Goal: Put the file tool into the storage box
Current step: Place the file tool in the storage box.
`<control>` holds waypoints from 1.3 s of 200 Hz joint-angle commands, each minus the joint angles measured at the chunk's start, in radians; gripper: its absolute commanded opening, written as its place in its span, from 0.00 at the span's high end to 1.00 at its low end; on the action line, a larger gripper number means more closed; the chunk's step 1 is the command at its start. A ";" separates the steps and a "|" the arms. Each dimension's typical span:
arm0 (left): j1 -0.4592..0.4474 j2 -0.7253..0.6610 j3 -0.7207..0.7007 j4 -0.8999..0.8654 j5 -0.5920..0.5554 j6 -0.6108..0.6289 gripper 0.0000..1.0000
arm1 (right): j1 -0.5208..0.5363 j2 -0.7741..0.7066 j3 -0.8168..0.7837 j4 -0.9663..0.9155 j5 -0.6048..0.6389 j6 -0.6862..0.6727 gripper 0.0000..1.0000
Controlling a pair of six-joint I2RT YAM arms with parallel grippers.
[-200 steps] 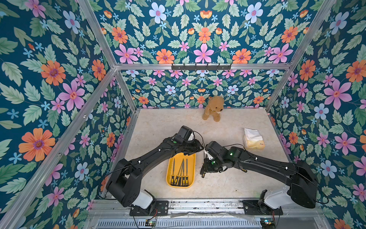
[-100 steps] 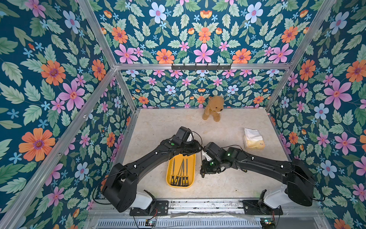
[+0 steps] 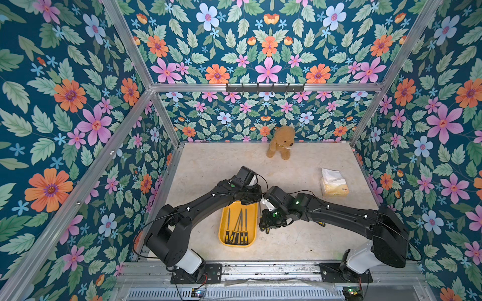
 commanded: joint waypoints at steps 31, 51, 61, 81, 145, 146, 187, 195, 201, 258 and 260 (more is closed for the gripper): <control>0.124 -0.141 -0.073 -0.190 -0.094 0.159 1.00 | -0.106 -0.021 0.026 -0.089 0.016 0.033 0.40; 0.165 -0.163 -0.107 -0.248 -0.152 0.231 1.00 | -0.158 -0.026 0.014 -0.132 0.027 0.047 0.39; 0.174 -0.168 -0.122 -0.258 -0.181 0.253 1.00 | -0.166 -0.018 0.011 -0.155 0.033 0.046 0.39; 0.187 -0.170 -0.147 -0.261 -0.225 0.279 1.00 | -0.166 0.007 -0.011 -0.159 0.028 0.045 0.39; 0.188 -0.147 -0.216 -0.224 -0.273 0.314 1.00 | -0.160 0.062 -0.049 -0.140 0.020 0.065 0.39; 0.188 -0.146 -0.218 -0.223 -0.273 0.313 1.00 | -0.160 0.063 -0.048 -0.140 0.020 0.064 0.39; 0.187 -0.117 -0.255 -0.183 -0.279 0.318 1.00 | -0.148 0.142 -0.019 -0.140 0.025 0.064 0.44; 0.186 -0.110 -0.261 -0.174 -0.277 0.317 1.00 | -0.144 0.158 -0.011 -0.145 0.024 0.063 0.46; 0.186 -0.105 -0.263 -0.169 -0.277 0.315 1.00 | -0.140 0.167 -0.004 -0.148 0.026 0.060 0.46; 0.187 -0.122 -0.256 -0.186 -0.275 0.306 0.80 | -0.095 0.238 0.062 -0.192 0.038 0.051 0.48; 0.187 -0.121 -0.253 -0.188 -0.274 0.306 0.80 | -0.094 0.239 0.063 -0.193 0.040 0.051 0.48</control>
